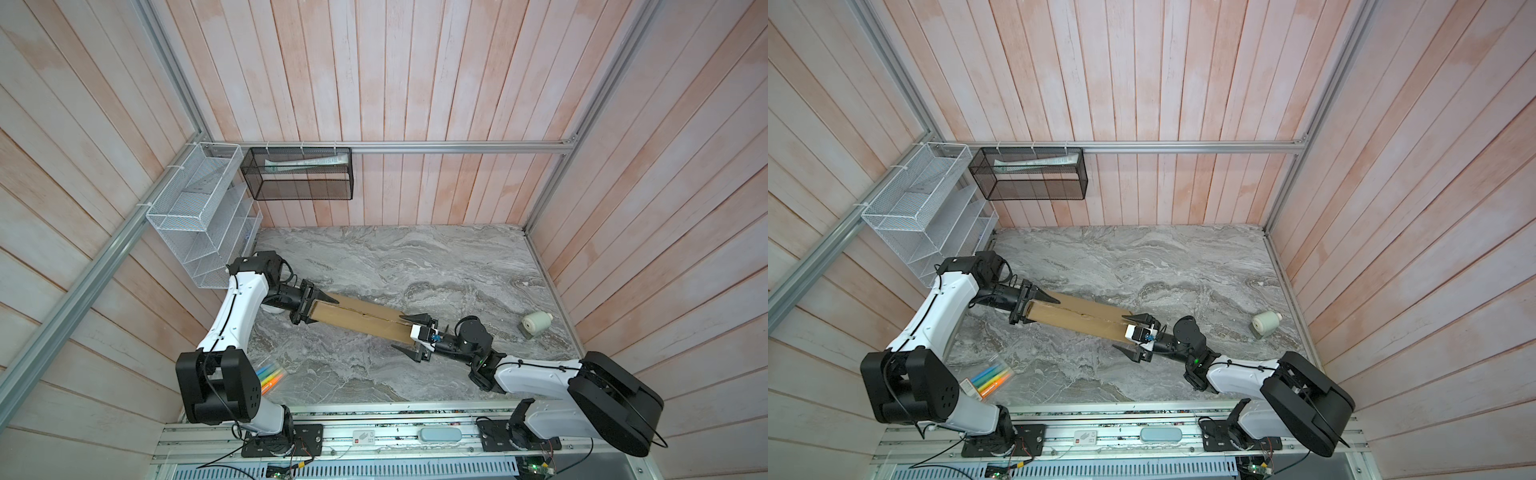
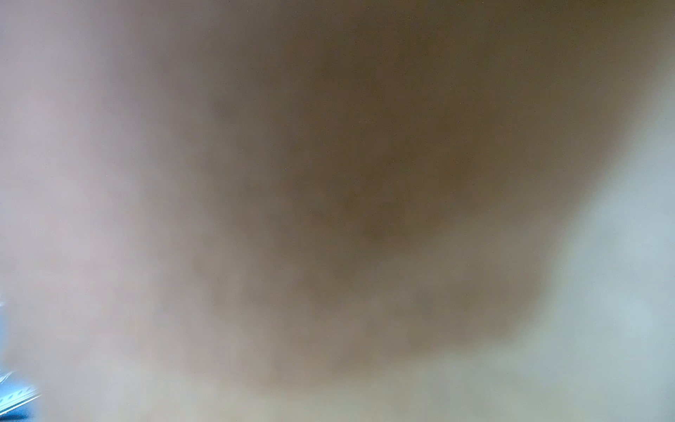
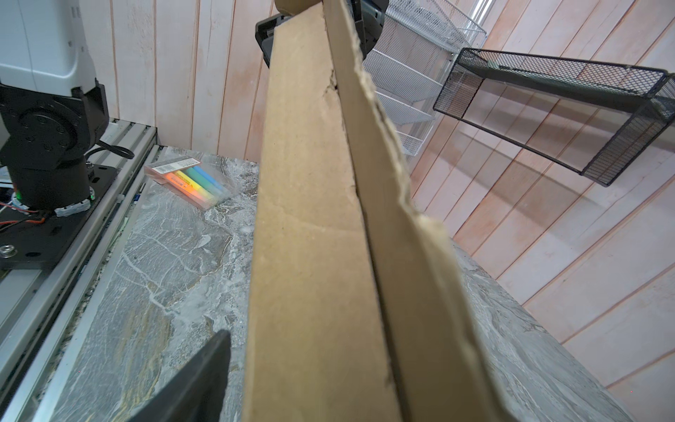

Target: Fold the paper box

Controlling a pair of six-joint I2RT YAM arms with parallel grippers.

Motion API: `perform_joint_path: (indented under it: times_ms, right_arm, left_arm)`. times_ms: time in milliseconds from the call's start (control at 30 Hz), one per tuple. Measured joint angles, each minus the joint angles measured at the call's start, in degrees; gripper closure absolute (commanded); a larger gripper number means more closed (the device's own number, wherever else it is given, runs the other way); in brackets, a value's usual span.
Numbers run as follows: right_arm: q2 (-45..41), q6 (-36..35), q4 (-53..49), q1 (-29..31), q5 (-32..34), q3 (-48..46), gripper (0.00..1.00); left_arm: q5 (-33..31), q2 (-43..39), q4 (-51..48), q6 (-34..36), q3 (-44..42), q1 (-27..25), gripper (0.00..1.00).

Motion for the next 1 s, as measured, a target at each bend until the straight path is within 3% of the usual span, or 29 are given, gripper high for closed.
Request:
perform_joint_path:
  times_ms: [667, 1000]
  right_arm:
    - [1.03, -3.23, 0.35, 0.98, 1.22, 1.11, 0.40]
    - [1.03, -5.18, -0.24, 1.25, 1.73, 1.14, 0.48]
  left_arm:
    - [-0.39, 0.17, -1.84, 2.54, 0.98, 0.37, 0.84]
    - [-0.24, 1.57, -2.89, 4.76, 1.53, 0.44, 0.75]
